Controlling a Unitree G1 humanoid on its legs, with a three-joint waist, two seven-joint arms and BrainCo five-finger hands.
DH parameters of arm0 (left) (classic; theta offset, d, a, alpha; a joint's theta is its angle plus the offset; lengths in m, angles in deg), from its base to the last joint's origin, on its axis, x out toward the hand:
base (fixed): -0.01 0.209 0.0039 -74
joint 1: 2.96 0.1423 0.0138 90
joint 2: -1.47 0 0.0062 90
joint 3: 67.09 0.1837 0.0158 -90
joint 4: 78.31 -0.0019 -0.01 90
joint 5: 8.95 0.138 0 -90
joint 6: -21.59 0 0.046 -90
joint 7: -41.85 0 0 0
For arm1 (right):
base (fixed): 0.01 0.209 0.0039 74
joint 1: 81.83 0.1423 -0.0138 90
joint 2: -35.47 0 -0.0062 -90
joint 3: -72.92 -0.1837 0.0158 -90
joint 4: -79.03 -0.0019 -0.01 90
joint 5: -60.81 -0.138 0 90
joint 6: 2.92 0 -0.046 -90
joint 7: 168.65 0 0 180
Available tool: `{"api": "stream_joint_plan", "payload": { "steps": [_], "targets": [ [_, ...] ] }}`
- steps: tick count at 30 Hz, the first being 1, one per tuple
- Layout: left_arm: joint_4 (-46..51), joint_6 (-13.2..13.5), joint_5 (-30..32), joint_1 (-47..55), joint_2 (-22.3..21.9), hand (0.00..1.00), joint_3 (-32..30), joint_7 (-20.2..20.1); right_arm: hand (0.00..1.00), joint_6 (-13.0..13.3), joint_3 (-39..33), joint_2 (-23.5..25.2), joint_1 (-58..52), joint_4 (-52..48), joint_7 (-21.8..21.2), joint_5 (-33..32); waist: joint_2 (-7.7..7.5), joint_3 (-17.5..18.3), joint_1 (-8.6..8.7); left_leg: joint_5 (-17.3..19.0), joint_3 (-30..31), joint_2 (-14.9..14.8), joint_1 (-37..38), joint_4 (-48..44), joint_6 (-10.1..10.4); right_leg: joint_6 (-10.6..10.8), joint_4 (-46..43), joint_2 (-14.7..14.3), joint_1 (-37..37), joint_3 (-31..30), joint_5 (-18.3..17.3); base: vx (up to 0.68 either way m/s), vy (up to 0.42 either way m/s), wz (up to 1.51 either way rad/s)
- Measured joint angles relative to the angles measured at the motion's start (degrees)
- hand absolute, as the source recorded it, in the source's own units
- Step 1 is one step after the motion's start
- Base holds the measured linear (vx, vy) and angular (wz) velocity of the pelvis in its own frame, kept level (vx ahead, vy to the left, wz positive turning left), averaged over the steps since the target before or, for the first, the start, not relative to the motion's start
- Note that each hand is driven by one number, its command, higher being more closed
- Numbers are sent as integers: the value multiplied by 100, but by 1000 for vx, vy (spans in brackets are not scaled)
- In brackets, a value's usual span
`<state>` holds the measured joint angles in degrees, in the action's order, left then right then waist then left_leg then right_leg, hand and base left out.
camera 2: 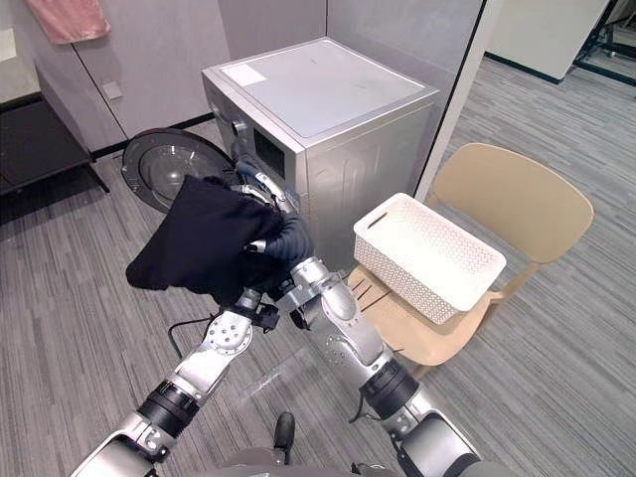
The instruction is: Pick up the laundry basket with both hands and put the clothes into the washing machine.
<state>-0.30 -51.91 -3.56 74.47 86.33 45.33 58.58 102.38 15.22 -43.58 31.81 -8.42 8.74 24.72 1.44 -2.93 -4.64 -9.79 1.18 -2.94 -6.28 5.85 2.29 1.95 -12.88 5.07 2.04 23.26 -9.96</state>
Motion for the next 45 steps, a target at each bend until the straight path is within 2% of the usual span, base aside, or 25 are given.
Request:
{"api": "stream_joint_plan", "payload": {
  "steps": [3,4,9,14,16,19,22,23,25,26,27,30,32,33,34,35,36,38,40,41,43,44,45],
  "targets": [
    [261,0,-143,337,-105,100,-315,7,0,-10,-282,-11,-368,-244,33,601,-42,26,53,-7,-5,9,1,0,4,0,7,5,-2,-5,0,0,0,0],
    [359,2,-203,485,-108,100,-470,2,0,-9,-544,-71,-609,-422,129,1045,-76,47,57,-10,-18,9,6,0,8,0,13,5,-2,-16,0,18,-21,-4],
    [530,18,-386,1225,-109,100,-1198,-38,0,-5,-1524,-658,-1520,-663,420,2647,-95,61,76,-9,-54,2,33,3,8,-1,48,-3,-9,-64,1,-1,-22,-4],
    [448,17,-623,1916,-104,100,-1580,-170,0,-18,-1862,-987,-2260,-510,514,3481,-95,61,67,20,-112,-30,0,4,41,-17,101,-33,25,-124,14,3,-25,-5],
    [173,18,-688,2066,-96,100,-1620,-219,0,-21,-1825,-1055,-2474,-77,487,3811,-93,60,67,43,-114,-33,-4,4,70,-18,115,-40,23,-124,14,6,-12,-3],
    [-600,4,-706,2154,-114,100,-1638,-396,0,-147,-1821,-997,-2676,1072,455,4524,-71,46,75,42,-20,-11,-96,0,72,-16,135,-39,35,-12,12,7,-20,18],
    [-1412,-80,-707,2125,-168,100,-1637,-559,0,-368,-1913,-881,-2797,2418,503,5147,-35,-2,85,41,116,53,-558,-51,77,-1,80,30,196,574,-36,5,-16,82],
    [-1599,-125,-704,2099,-194,100,-1637,-566,0,-455,-1999,-815,-2840,2678,520,5274,-28,-34,96,109,-196,18,-647,-56,-18,10,94,97,188,841,-42,62,-13,134],
    [-1993,-177,-702,1995,-299,100,-1682,-563,0,-475,-2184,-657,-2800,3248,591,5362,-80,-182,92,299,-1210,-62,-745,-249,-326,84,56,327,74,1297,-88,115,24,129],
    [-2183,-212,-695,2001,-340,100,-1711,-570,0,-498,-2239,-632,-2727,3598,631,5364,-63,-257,88,337,-1797,-170,-760,-447,-382,177,-23,422,-25,1469,-151,201,63,106],
    [-2424,-242,-685,2057,-371,100,-1822,-616,0,-547,-2308,-598,-2649,3945,677,5373,-40,-323,78,179,-1960,-219,-766,-653,-339,324,-100,512,-178,1607,-249,206,73,88],
    [-2946,-304,-675,2109,-354,100,-2105,-660,0,-598,-2356,-393,-2510,4196,774,5346,-145,-387,64,394,-1842,44,-770,-750,-407,483,-30,718,-292,1617,-291,158,111,46],
    [-3231,-415,-597,2271,-348,100,-2280,-663,0,-644,-2404,-257,-2320,4371,776,5306,-223,-451,57,966,-1822,272,-910,-1307,-526,719,-283,1051,-379,1647,-350,224,159,16],
    [-3236,-437,-572,2325,-355,100,-2279,-673,0,-674,-2453,-237,-2308,4383,777,5282,-235,-476,58,1112,-1824,336,-907,-1442,-558,755,-537,1215,-370,1608,-386,234,171,32],
    [-3240,-476,-571,2421,-374,100,-2301,-675,0,-691,-2579,-234,-2314,4365,791,5242,-197,-491,78,1378,-1698,472,-864,-1726,-652,691,-1391,1588,-250,1434,-381,258,216,53],
    [-3243,-479,-570,2405,-344,100,-2300,-676,0,-695,-2607,-262,-2379,4360,798,5229,-187,-524,110,1554,-1560,578,-748,-1858,-720,133,-2366,1844,48,936,-198,351,252,92],
    [-3243,-483,-563,2343,-295,100,-2286,-677,0,-696,-2605,-264,-2442,4355,795,5204,-164,-614,222,1719,-1292,618,-564,-1947,-788,-11,-3227,1699,454,51,-260,321,192,88],
    [-3243,-486,-559,2261,-252,100,-2284,-676,0,-695,-2605,-259,-2469,4323,795,5141,-139,-734,316,1806,-975,635,-354,-1948,-856,68,-3693,1265,838,-496,-590,358,117,87],
    [-3238,-486,-562,2175,-244,100,-2247,-674,0,-694,-2622,-280,-2534,4230,816,5026,-151,-793,486,1866,-615,766,-18,-1713,-882,80,-3580,949,1469,-637,-756,374,81,92],
    [-3237,-485,-561,2109,-257,100,-2172,-676,0,-694,-2641,-302,-2545,4166,853,5007,-200,-859,543,1930,-479,824,182,-1631,-873,87,-3277,841,1743,-622,-753,300,23,83],
    [-3238,-485,-560,2003,-281,100,-2049,-675,0,-691,-2685,-329,-2541,4150,877,4971,-95,-978,573,2045,-285,843,392,-1632,-771,199,-2446,641,2063,-612,-615,360,8,70],
    [-3230,-482,-557,1911,-282,100,-1984,-678,0,-690,-2709,-333,-2532,4147,889,4924,-165,-969,602,2128,-118,868,562,-1599,-688,243,-1500,507,2232,-606,-256,450,-32,82],
    [-3228,-480,-531,1852,-263,100,-1954,-678,0,-691,-2728,-318,-2539,4145,891,4891,-164,-993,644,2185,35,914,714,-1528,-600,205,-829,457,2307,-604,99,478,-57,87]
  ]
}}
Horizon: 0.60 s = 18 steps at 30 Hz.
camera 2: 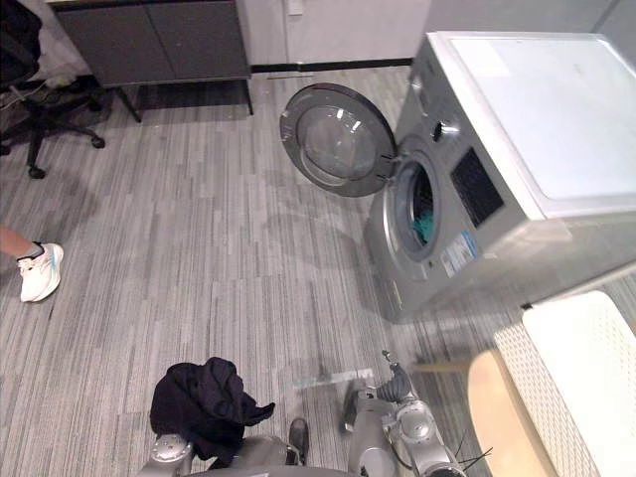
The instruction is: Pick up the laundry basket with both hands and put the clothes into the washing machine.
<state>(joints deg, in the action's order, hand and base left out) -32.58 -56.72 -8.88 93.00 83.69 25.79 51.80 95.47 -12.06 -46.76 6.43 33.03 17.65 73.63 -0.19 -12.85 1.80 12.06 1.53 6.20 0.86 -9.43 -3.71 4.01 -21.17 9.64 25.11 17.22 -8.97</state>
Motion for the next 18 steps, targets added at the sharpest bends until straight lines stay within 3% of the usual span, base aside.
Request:
{"api": "stream_joint_plan", "payload": {
  "steps": [1,3,4,5,6,7,8,9,12,13,15,16,17,18],
  "targets": [
    [3,2,15,-4,-1,100,-2,-1,0,0,-1,-1,-2,-1,-2,-2,-48,20,27,54,34,6,93,37,58,-55,141,5,32,-7,128,550,-119,92],
    [188,11,45,75,-5,100,4,-4,0,-2,-2,11,-22,-29,-28,-7,-69,60,108,422,137,-58,331,-393,577,-688,80,-68,-72,17,814,664,-181,93],
    [195,12,47,49,-39,100,14,-4,0,2,-7,-15,-41,-45,-27,-14,-44,44,162,473,72,-100,177,-860,665,-706,-2,-95,-119,16,920,810,-249,49],
    [310,2,44,62,-142,100,-1,-11,0,-4,2,-64,66,-75,-41,-49,149,46,80,367,-278,-387,-408,-2259,922,-786,-17,-305,-301,76,740,795,-200,-12],
    [406,4,37,159,-182,100,-6,-45,0,-1,51,-77,166,-130,-43,-54,270,40,4,-49,-569,-688,-817,-3387,1139,-865,186,-539,-572,-1,623,786,-162,-54],
    [423,3,30,204,-191,100,-3,-71,0,1,63,-63,213,-168,-42,-66,311,34,-43,-269,-657,-892,-1010,-3943,1056,-911,318,-684,-755,-89,582,662,-58,-98],
    [422,-5,28,184,-203,100,22,-123,0,19,44,-6,252,-249,-19,-120,317,-2,-133,-114,-857,-1202,-1315,-4842,802,-985,584,-926,-1236,-296,483,636,-47,-87],
    [455,-4,15,147,-216,100,64,-123,0,18,27,42,253,-276,-8,-135,232,-54,-158,16,-964,-1266,-1452,-5065,594,-952,752,-947,-1601,-422,393,620,-44,-77],
    [937,21,-2,85,-233,100,256,-138,0,16,-9,33,248,-289,8,-181,65,-141,-274,223,-993,-1246,-1939,-4492,383,-807,1167,-853,-2302,-936,214,524,42,-76],
    [1058,28,-1,2,-262,100,279,-175,0,9,-136,36,314,-275,32,-191,52,-173,-271,267,-805,-1119,-2220,-3510,456,-774,1228,-733,-2472,-1117,192,457,143,-82],
    [1093,32,-2,-55,-274,100,288,-219,0,8,-249,66,328,-269,75,-193,25,-211,-275,171,-462,-948,-2271,-2532,599,-680,1217,-615,-2568,-1295,136,391,189,-76],
    [1197,35,-1,-59,-295,100,339,-225,0,14,-335,57,283,-273,119,-193,63,-199,-280,-232,190,-793,-2181,-1285,915,-422,1172,-528,-2652,-1581,-28,436,314,-108],
    [1253,51,-3,7,-354,100,384,-223,0,17,-343,-1,261,-292,124,-185,230,-161,-285,-877,663,-853,-2079,-600,1078,-214,1109,-607,-2675,-1753,-163,536,460,-174],
    [1275,82,-3,121,-478,100,441,-225,0,9,-338,-96,239,-260,125,-144,482,-107,-316,-1455,948,-1058,-2065,-621,917,83,957,-735,-2706,-2087,-536,419,437,-128]
  ]
}}
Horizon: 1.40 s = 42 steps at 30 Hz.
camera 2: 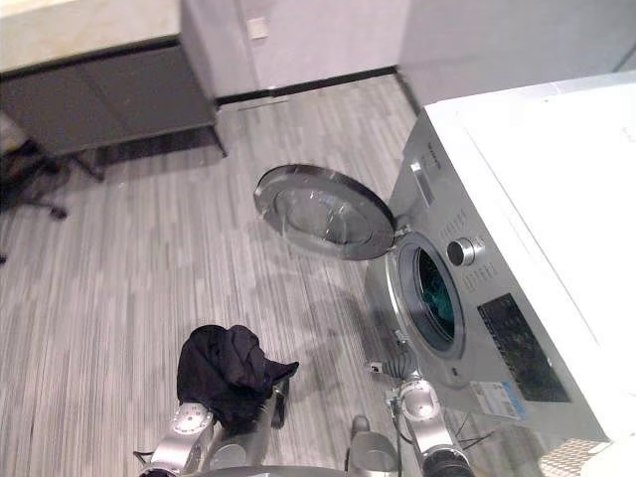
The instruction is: Pick up the laundry basket with both hands and put the clothes into the washing machine.
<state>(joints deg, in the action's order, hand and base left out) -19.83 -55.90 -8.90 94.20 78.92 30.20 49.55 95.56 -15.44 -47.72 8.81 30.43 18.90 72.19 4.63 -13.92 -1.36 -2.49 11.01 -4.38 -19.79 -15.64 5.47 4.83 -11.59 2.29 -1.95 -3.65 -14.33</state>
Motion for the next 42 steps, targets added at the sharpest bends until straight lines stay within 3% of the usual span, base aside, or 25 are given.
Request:
{"api": "stream_joint_plan", "payload": {
  "steps": [1,2,3,5,6,9,11,12,16,19,20,22,23,24,25,27,29,33,37,39,42],
  "targets": [
    [-68,-34,4,-147,45,100,15,-16,0,-14,-31,104,29,5,14,0,-187,-38,54,8,-159,166,-80,-240,18,30,-102,213,71,-98,-56,335,383,-128],
    [26,-39,1,-197,99,100,15,-5,0,6,-47,165,-43,-96,-21,50,-276,-32,39,308,-381,196,-17,-266,-179,90,-317,336,250,-207,-20,201,256,-79],
    [65,-30,1,-233,178,100,41,-12,0,12,-42,248,-76,-135,-15,52,-381,-26,27,464,-658,238,-6,-400,-249,98,-439,470,358,-306,-21,256,358,-147],
    [89,-29,2,-198,324,100,76,-11,0,2,86,350,2,-130,-14,60,-411,-18,1,862,-1493,127,249,-560,-506,387,-725,716,661,-245,215,177,358,-173],
    [140,-40,2,-151,356,100,76,-11,0,7,129,367,18,-128,-13,59,-413,-18,1,943,-1704,69,340,-515,-525,376,-766,774,738,-54,284,79,218,-174],
    [447,-56,1,38,424,100,80,-20,0,1,188,421,-1,-117,-8,62,-436,-5,-9,1186,-2642,-119,837,-222,-566,114,-1047,1209,1017,1922,414,77,126,-176],
    [525,-60,6,18,466,100,87,-36,0,-5,176,418,-18,-32,-7,93,-457,7,47,1287,-3178,-269,1064,-87,-521,-214,-1084,1361,1030,3426,379,121,38,-136],
    [524,-79,24,-37,506,100,109,-89,0,-18,175,416,-30,31,-7,105,-475,18,73,1329,-3355,-323,1127,-104,-484,-211,-1031,1390,1001,3796,362,136,4,-111],
    [515,-90,243,-141,569,100,139,-297,0,-31,165,396,-201,52,-8,106,-482,22,226,1339,-3483,-568,1180,-577,-463,-166,-716,1081,794,3513,365,185,-123,-57],
    [517,-92,291,-27,552,100,160,-388,0,-23,183,326,-358,58,-3,96,-409,37,157,1290,-3309,-1179,976,-2421,-472,-136,-188,681,176,3111,405,174,-91,-84],
    [498,-93,291,37,516,100,182,-388,0,-16,172,298,-369,46,11,88,-458,43,76,1515,-2917,-1186,675,-2887,-397,-138,-121,657,85,2828,406,185,27,-111],
    [495,-87,298,4,436,100,209,-389,0,-24,73,176,-300,52,91,44,-439,44,60,1824,-2406,-825,418,-2529,-309,-125,-126,772,152,2490,414,158,108,-93],
    [484,-88,302,-7,398,100,212,-388,0,-28,17,151,-242,59,122,41,-449,17,63,1804,-2148,-628,333,-2067,-292,-116,-130,828,167,2333,419,199,223,-103],
    [462,-87,320,-7,360,100,231,-385,0,-30,-9,135,-244,107,122,41,-367,51,63,1518,-1719,-406,351,-972,-185,-33,-139,851,177,2101,445,207,309,-88],
    [444,-81,363,7,342,100,236,-385,0,-29,-11,105,-244,116,122,41,-263,85,49,1038,-1527,-352,404,-609,-168,46,-138,812,191,2015,438,167,271,-91],
    [118,-92,574,-225,455,100,311,-376,0,-14,17,201,-201,216,114,46,-463,26,53,983,-1655,-88,434,-641,-245,214,11,902,329,1625,442,177,193,-49],
    [-14,-98,693,-339,524,100,347,-375,0,-19,19,197,-142,266,111,46,-445,-79,41,985,-1789,-42,429,-708,-247,194,-36,948,391,1572,456,92,111,-31],
    [-61,-106,998,-776,714,100,398,-203,0,6,84,9,510,256,127,40,-234,-605,76,1043,-1934,-125,102,-1178,-334,184,-925,990,1165,1246,466,-58,66,-44],
    [-55,-112,1187,-1600,730,100,478,8,0,-2,129,-200,1051,52,243,-62,-224,-1170,134,1106,-1997,-233,-620,-1633,-378,200,-1949,1010,2241,1011,329,-209,-6,-26],
    [-17,-115,1180,-2030,706,100,482,122,0,3,134,-182,1151,-292,280,-186,-305,-1304,210,1623,-2075,-395,-1316,-2451,-474,291,-2880,1075,3060,855,-209,-214,-38,-24],
    [213,-122,1151,-2288,593,100,358,291,0,1,159,-114,1199,-705,405,-283,-316,-1373,219,1985,-2075,-564,-2039,-3308,-475,297,-3735,1079,3843,689,-569,-241,-36,-20]
  ]
}}
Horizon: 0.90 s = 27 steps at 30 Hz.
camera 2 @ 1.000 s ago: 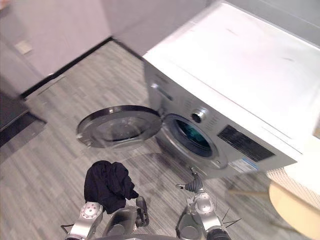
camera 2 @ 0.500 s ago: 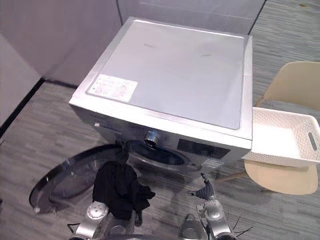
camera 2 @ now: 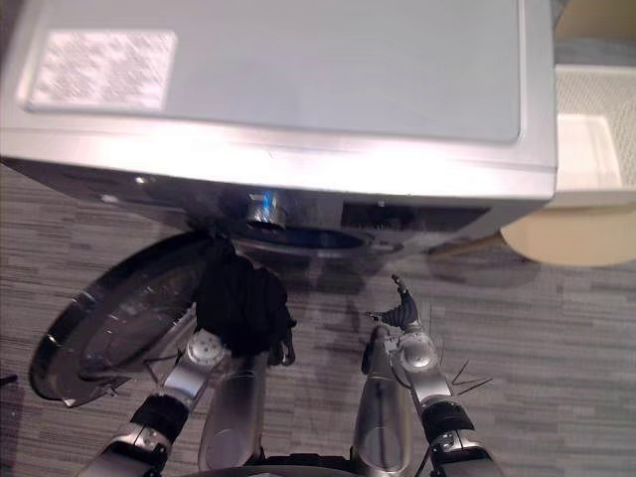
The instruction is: Pick up the laundry basket with both hands and put the clothes into the washing machine.
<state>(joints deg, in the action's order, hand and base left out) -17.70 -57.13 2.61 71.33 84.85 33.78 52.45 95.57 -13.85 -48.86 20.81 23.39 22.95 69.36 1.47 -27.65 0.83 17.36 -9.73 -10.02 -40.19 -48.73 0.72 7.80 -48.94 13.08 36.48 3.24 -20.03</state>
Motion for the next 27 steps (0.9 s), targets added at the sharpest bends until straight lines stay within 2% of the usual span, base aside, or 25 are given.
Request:
{"api": "stream_joint_plan", "payload": {
  "steps": [5,8,9,13,16,17,18,21,22,27],
  "targets": [
    [773,-29,-145,-529,-307,100,-342,355,0,3,-51,196,172,-717,226,-131,-58,-194,-13,402,132,-376,-1556,-1618,-18,-85,-1709,-99,1646,-287,-482,-209,-33,-14],
    [1008,-35,-241,-854,-451,100,-500,491,0,7,-159,260,220,-1067,333,-206,-82,-270,-24,547,232,-502,-2307,-2350,-43,-97,-2513,-136,2426,-415,-695,-156,-46,-8],
    [1189,-85,-239,-997,-461,100,-579,601,0,12,-167,276,286,-1147,346,-295,-84,-287,-20,625,314,-573,-2714,-2731,-51,-122,-2896,-199,2823,-473,-784,-133,-65,-12],
    [1428,-172,-232,-1560,-328,100,-781,743,0,42,-315,321,344,-1560,363,-376,-124,-349,2,708,430,-652,-3379,-3339,-50,-125,-3556,-246,3514,-587,-924,-128,-81,-6],
    [1609,-237,-180,-2298,222,100,-891,871,0,209,-450,311,342,-1928,371,-426,-165,-368,37,727,491,-723,-3823,-3666,-47,-139,-3917,-313,3991,-662,-936,-76,-60,-7],
    [1614,-252,-178,-2553,449,100,-897,917,0,252,-456,312,343,-2026,367,-464,-165,-369,50,726,498,-732,-3928,-3725,-46,-140,-3978,-320,4103,-677,-936,-58,-54,-3],
    [1616,-317,-170,-3040,855,100,-928,998,0,307,-513,312,341,-2189,323,-486,-170,-370,89,725,523,-773,-4109,-3807,-47,-142,-4052,-343,4275,-676,-934,-51,-47,-4],
    [1613,-386,-170,-3967,1418,100,-846,1104,0,446,-551,316,333,-2403,279,-525,-178,-374,163,722,528,-804,-4340,-3891,-51,-152,-4127,-355,4496,-684,-917,-16,-39,-2],
    [1587,-406,-168,-4378,1611,100,-758,1112,0,451,-561,329,333,-2457,237,-541,-238,-401,169,720,530,-809,-4387,-3934,-58,-149,-4167,-394,4551,-705,-914,16,-25,-5],
    [905,-484,-44,-5987,2022,100,-259,1226,0,466,-575,427,328,-2657,47,-576,-381,-430,258,707,643,-808,-4707,-4087,-98,-145,-4248,-422,4773,-646,-918,42,-12,-3]
  ]
}}
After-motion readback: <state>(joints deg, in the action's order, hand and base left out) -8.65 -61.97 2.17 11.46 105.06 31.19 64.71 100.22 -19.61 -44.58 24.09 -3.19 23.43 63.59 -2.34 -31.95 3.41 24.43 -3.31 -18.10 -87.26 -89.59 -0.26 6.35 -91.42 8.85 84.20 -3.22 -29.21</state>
